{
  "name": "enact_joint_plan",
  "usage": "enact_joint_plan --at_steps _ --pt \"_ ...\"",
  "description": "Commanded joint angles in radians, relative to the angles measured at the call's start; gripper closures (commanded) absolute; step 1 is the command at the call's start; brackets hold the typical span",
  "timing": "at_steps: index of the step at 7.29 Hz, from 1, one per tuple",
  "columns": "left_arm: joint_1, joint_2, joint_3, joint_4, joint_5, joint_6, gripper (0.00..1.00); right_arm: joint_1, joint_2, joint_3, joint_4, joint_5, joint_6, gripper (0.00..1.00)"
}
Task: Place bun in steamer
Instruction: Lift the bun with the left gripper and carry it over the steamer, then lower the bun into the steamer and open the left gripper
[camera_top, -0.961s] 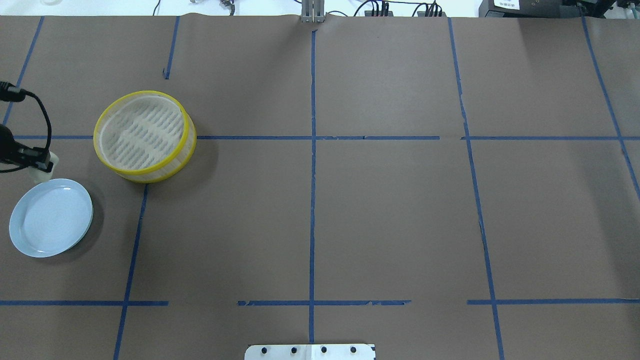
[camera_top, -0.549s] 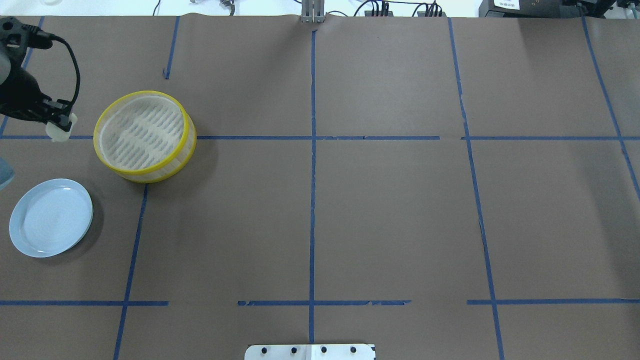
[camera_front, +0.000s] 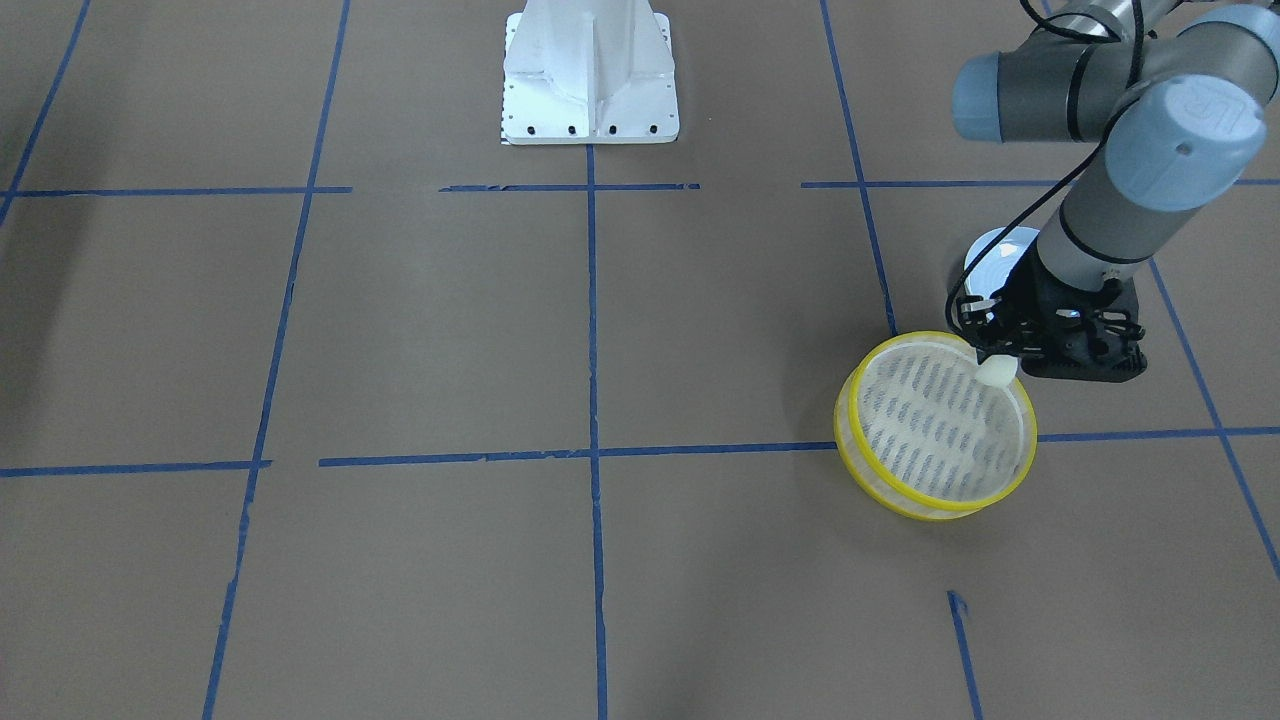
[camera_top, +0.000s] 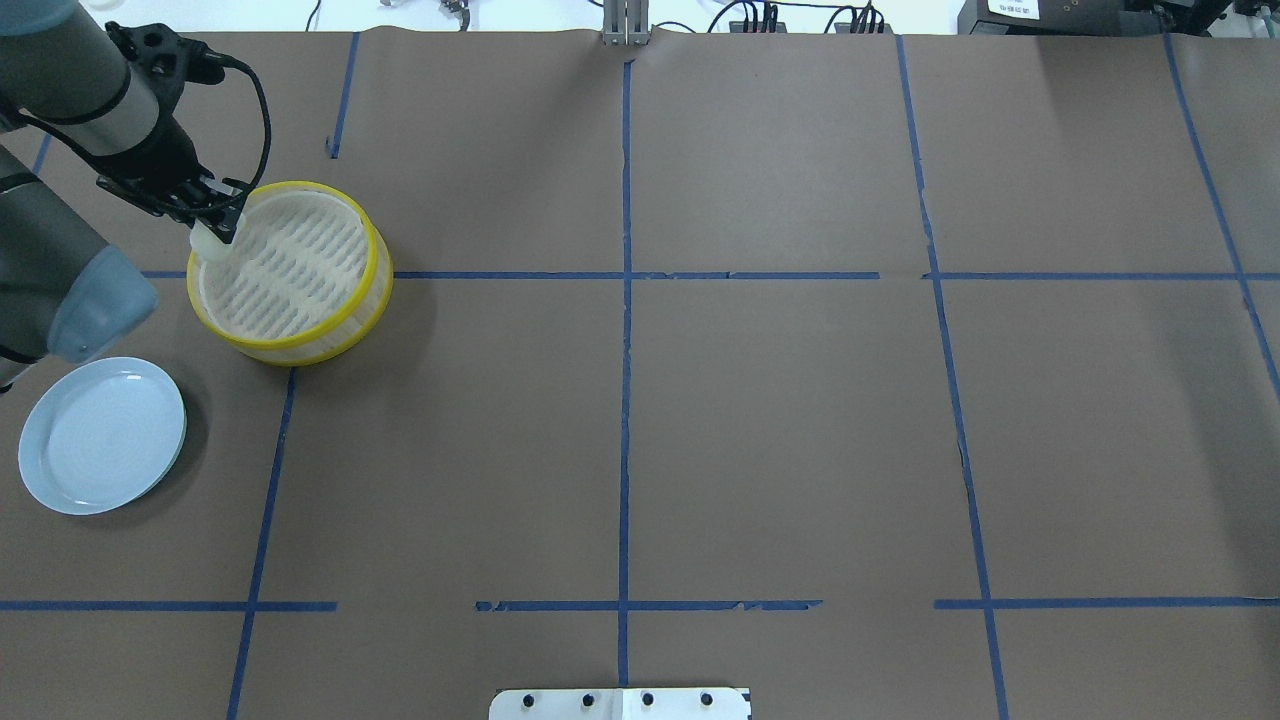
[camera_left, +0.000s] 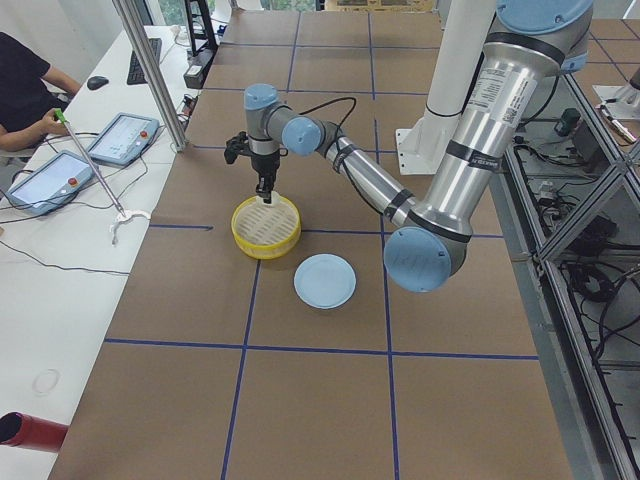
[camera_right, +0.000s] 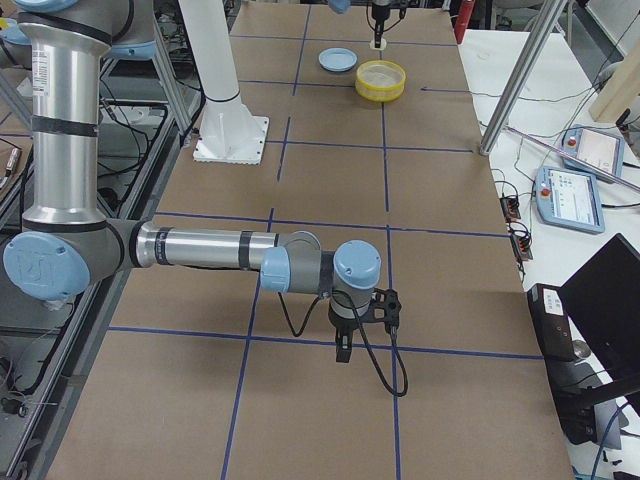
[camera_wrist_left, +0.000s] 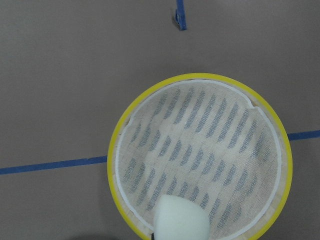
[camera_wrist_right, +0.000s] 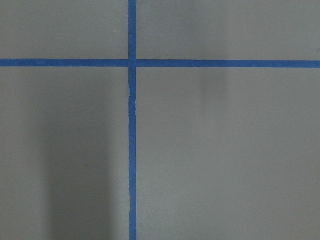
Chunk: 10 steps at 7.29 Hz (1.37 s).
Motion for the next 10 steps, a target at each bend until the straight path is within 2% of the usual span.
enact_joint_plan --at_steps 1,3,8,10 --pt "0.028 -0.006 0.154 -0.185 0.000 -0.004 0.72 -0.001 0.000 0.000 0.000 0.000 0.000 0.00" --pt "0.033 -0.006 0.201 -0.241 0.002 -0.005 0.72 0.000 0.000 0.000 0.000 0.000 0.000 0.00" --pt "0.091 -0.006 0.209 -0.249 0.005 -0.039 0.71 -0.001 0.000 0.000 0.000 0.000 0.000 0.00" --pt "0.097 -0.006 0.225 -0.281 0.006 -0.041 0.66 0.000 0.000 0.000 0.000 0.000 0.000 0.00"
